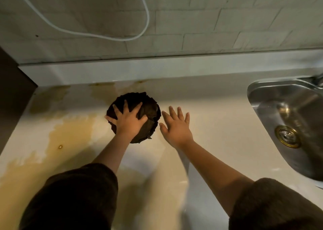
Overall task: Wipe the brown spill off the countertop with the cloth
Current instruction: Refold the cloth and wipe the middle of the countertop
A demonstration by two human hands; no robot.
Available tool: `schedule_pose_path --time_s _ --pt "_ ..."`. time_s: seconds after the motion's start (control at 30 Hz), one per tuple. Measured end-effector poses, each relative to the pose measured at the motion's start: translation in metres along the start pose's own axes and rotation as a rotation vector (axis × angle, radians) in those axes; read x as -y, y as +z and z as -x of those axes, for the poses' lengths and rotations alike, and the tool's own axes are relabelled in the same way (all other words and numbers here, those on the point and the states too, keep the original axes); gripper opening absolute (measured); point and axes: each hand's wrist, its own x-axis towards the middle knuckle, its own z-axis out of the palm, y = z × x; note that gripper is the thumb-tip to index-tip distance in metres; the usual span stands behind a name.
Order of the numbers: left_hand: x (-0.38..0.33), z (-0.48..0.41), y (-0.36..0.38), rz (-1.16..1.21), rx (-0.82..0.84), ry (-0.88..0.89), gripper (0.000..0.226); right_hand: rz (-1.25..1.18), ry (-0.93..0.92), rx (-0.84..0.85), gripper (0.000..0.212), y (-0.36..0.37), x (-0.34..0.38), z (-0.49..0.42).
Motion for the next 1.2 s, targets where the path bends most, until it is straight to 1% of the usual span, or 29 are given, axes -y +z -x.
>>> schedule_pose_path --time_s 0.07,0.17,0.27,0.43,0.5,0.6,0.67,0.77,0.83,0.9,0.97,1.03,1.1,1.2 --pt "0.002 0.012 0.002 0.009 -0.037 -0.042 0.062 0.005 0.002 0.007 0.060 0.000 0.000 0.001" --pt "0.007 0.040 0.013 -0.004 -0.106 -0.067 0.075 0.010 -0.002 0.011 0.059 -0.001 0.001 0.000" --pt "0.008 0.048 0.019 -0.020 -0.130 -0.066 0.075 -0.005 0.004 0.013 0.057 0.000 0.000 0.000" --pt "0.005 0.001 0.006 -0.051 -0.085 -0.082 0.068 0.008 0.003 0.015 0.060 0.000 -0.001 0.000" --pt "0.007 -0.025 0.000 -0.022 -0.064 -0.129 0.068 0.015 -0.001 0.018 0.067 0.000 -0.001 0.000" --pt "-0.003 -0.055 -0.001 0.027 -0.034 -0.192 0.070 0.018 0.011 0.023 0.065 0.002 -0.001 -0.002" --pt "-0.018 -0.061 0.000 0.019 -0.033 -0.138 0.064 0.032 0.006 0.016 0.065 0.003 0.000 -0.002" --pt "-0.037 -0.063 0.003 0.000 0.023 0.048 0.054 0.031 0.003 0.013 0.066 0.003 0.000 -0.001" --pt "-0.037 -0.063 0.003 0.014 0.046 0.151 0.051 0.028 0.000 0.011 0.071 0.002 0.000 0.000" --pt "-0.029 -0.065 0.002 0.031 0.055 0.202 0.049 0.028 0.004 0.021 0.067 0.001 0.000 0.001" --pt "-0.011 -0.072 0.002 0.029 0.039 0.163 0.046 0.022 0.004 0.036 0.059 -0.001 0.000 0.001" --pt "0.015 -0.081 0.001 0.040 0.011 0.090 0.047 0.014 0.004 0.037 0.057 -0.002 -0.001 0.001" --pt "0.040 -0.084 -0.002 0.056 -0.028 0.014 0.052 0.017 0.000 0.042 0.058 -0.001 -0.001 0.000" --pt "0.037 -0.075 -0.002 0.038 -0.055 -0.083 0.046 0.028 0.004 0.031 0.066 0.001 0.001 -0.001"
